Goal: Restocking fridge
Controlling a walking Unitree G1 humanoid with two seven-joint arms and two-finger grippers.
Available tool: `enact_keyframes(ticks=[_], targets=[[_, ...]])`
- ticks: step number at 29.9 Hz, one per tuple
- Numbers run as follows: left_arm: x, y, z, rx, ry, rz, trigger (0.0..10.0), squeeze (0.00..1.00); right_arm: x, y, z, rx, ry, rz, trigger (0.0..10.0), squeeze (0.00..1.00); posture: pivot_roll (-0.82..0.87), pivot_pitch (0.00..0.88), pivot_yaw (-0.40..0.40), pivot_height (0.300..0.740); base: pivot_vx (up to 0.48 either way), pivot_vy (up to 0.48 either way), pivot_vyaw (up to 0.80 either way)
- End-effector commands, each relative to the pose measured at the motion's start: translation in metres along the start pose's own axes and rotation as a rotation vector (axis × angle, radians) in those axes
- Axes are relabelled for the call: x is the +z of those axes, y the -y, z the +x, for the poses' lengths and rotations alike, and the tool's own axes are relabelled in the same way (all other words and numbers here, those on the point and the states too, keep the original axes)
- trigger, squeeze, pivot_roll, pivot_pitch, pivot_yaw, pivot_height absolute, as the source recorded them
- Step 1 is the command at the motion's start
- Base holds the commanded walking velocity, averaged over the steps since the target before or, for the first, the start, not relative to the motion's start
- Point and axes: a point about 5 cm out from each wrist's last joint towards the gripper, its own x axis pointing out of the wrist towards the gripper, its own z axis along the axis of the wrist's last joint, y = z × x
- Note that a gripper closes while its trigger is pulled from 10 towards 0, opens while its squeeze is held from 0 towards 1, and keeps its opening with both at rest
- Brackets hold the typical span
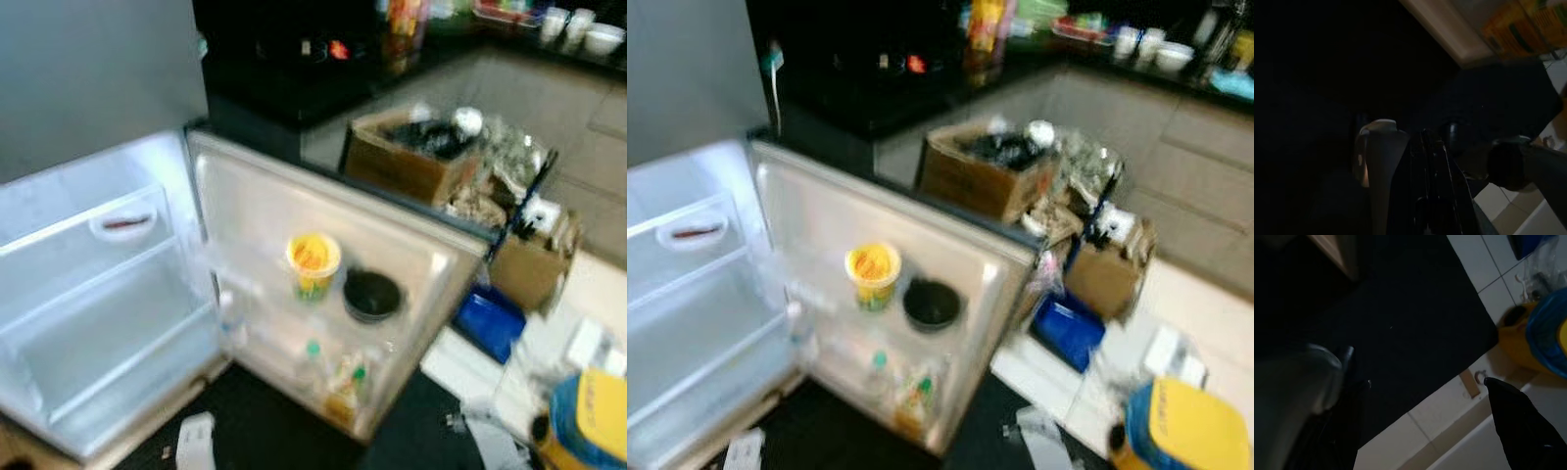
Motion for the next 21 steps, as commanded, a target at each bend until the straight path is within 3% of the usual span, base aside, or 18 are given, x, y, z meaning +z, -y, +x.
enact_keyframes(ticks=[1,17,21], targets=[[-0.0017,-0.0018,-0.0007,0.007,-0.015,0.003,10.0,0.00,-0.0060,0.0025,-0.0011,-0.004,-0.020,0.013,10.0,0.00,-0.05,0.000,-0.060,0.740,0.000,-0.458,0.00],[0.0002,-0.0069,-0.0021,0.021,-0.019,0.005,10.0,0.00,-0.0072,-0.0025,-0.0014,0.026,-0.001,0.019,10.0,0.00,-0.05,0.000,-0.053,0.740,0.000,-0.445,0.80],[0.0000,-0.0069,-0.0021,0.021,-0.021,0.008,10.0,0.00,-0.0079,-0.0025,-0.0016,0.020,-0.001,0.029,10.0,0.00,-0.05,0.000,-0.052,0.740,0.000,-0.434,0.00]])
